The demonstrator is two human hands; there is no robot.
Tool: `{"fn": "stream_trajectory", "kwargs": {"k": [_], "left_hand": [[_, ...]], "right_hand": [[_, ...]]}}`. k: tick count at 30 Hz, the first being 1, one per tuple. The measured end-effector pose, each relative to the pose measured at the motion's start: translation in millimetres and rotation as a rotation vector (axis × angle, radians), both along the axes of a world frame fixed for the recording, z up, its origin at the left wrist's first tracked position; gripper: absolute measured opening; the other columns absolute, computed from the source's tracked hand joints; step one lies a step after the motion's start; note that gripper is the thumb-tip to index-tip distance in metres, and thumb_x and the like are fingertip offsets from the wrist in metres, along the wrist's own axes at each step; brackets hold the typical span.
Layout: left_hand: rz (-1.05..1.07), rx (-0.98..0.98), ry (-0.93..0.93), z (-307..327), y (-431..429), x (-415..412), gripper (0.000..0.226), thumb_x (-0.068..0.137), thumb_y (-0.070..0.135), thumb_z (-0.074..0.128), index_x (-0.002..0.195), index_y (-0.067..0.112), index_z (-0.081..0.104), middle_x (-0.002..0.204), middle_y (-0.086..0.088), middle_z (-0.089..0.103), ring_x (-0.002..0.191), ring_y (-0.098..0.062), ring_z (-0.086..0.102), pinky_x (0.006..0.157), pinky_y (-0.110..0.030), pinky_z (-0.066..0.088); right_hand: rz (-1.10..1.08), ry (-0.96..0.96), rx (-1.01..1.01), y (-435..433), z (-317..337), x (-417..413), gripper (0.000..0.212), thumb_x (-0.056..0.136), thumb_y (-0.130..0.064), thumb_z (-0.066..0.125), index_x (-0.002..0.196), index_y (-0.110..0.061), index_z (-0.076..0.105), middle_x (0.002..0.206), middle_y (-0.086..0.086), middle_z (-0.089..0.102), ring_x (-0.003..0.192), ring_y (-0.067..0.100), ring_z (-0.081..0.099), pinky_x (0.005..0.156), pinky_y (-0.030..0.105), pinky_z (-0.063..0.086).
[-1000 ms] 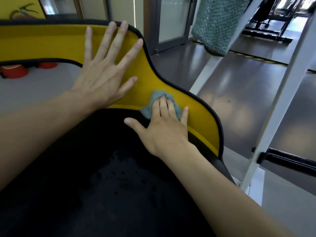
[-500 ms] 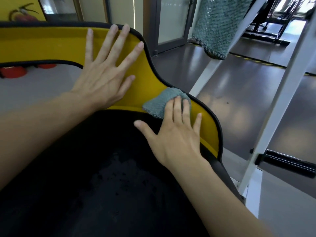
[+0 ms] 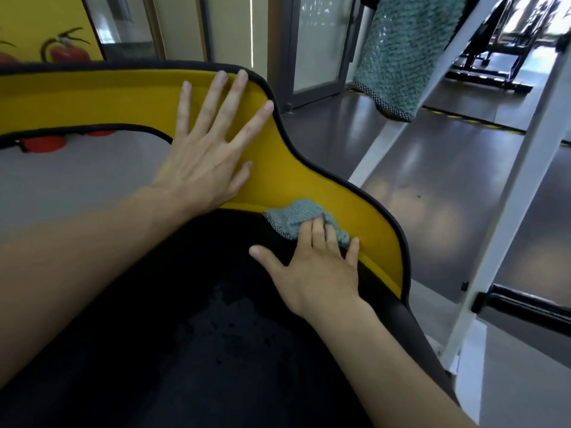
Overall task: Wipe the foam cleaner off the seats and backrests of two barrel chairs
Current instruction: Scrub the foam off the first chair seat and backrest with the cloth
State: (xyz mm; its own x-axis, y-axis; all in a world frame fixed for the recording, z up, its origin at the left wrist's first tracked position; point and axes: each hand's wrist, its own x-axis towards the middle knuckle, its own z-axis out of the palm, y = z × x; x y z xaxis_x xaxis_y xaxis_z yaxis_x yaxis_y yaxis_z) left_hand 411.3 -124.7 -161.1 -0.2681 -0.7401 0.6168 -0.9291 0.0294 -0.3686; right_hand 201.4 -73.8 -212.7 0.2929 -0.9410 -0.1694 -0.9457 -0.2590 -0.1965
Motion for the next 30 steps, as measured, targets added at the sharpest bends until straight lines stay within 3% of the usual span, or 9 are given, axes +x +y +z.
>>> {"fn": "stream_trajectory", "kwargs": {"k": [2,6,10,16,22,26,30], "left_hand": [[0.012,-0.009,-0.009,0,1,5,0.092,0.094,0.039,0.061,0.164,0.026,0.003,0.169,-0.018,-0.008,0.156,-0.039,-0.009,0.120,-0.069,0.001],[0.023,0.012,-0.004,-5,2,8,0.094,0.092,0.038,0.062,0.164,0.026,0.002,0.169,-0.018,-0.009,0.156,-0.038,-0.010,0.120,-0.069,0.001],[0.010,0.034,0.009,-11,4,14,0.094,0.093,0.040,0.062,0.164,0.026,0.002,0.169,-0.018,-0.010,0.156,-0.039,-0.010,0.120,-0.068,-0.002],[0.015,0.034,0.021,-17,5,17,0.093,0.094,0.040,0.061,0.164,0.026,0.001,0.169,-0.018,-0.011,0.156,-0.038,-0.011,0.120,-0.069,-0.002],[0.010,0.030,0.029,-20,4,18,0.090,0.096,0.043,0.056,0.164,0.026,0.001,0.169,-0.018,-0.011,0.156,-0.038,-0.011,0.120,-0.069,-0.003],[0.022,0.024,0.033,-20,3,16,0.084,0.099,0.046,0.049,0.164,0.027,0.000,0.169,-0.018,-0.011,0.156,-0.038,-0.011,0.120,-0.068,-0.003],[0.028,0.036,0.017,-19,5,18,0.083,0.099,0.046,0.049,0.164,0.027,-0.001,0.169,-0.018,-0.011,0.156,-0.039,-0.010,0.121,-0.068,-0.002]], "right_hand": [[-0.002,-0.036,-0.018,-1,9,-1,0.106,0.085,-0.087,0.006,0.157,-0.014,-0.019,0.167,0.003,-0.018,0.153,0.021,-0.018,0.120,0.058,-0.011],[-0.019,-0.158,-0.258,4,18,-9,0.102,0.088,-0.084,0.011,0.156,-0.016,-0.021,0.165,0.002,-0.025,0.152,0.019,-0.022,0.123,0.052,-0.007],[-0.014,0.009,-0.017,12,0,-26,0.102,0.087,-0.085,0.006,0.157,-0.015,-0.017,0.166,0.005,-0.022,0.152,0.021,-0.023,0.123,0.052,-0.009],[-0.093,-0.084,-0.187,38,12,-48,0.105,0.082,-0.087,0.006,0.155,-0.017,-0.024,0.164,0.004,-0.029,0.149,0.019,-0.030,0.123,0.045,-0.011],[-0.147,-0.034,0.025,63,4,-62,0.108,0.076,-0.089,0.005,0.156,-0.020,-0.022,0.166,0.008,-0.021,0.152,0.021,-0.023,0.124,0.046,-0.010],[-0.109,-0.081,0.025,51,13,-56,0.108,0.079,-0.089,0.009,0.156,-0.020,-0.021,0.166,0.007,-0.021,0.152,0.022,-0.021,0.124,0.044,-0.007],[-0.052,0.002,0.037,33,13,-44,0.108,0.081,-0.089,0.009,0.158,-0.016,-0.014,0.167,0.011,-0.015,0.154,0.026,-0.013,0.124,0.045,0.001]]}}
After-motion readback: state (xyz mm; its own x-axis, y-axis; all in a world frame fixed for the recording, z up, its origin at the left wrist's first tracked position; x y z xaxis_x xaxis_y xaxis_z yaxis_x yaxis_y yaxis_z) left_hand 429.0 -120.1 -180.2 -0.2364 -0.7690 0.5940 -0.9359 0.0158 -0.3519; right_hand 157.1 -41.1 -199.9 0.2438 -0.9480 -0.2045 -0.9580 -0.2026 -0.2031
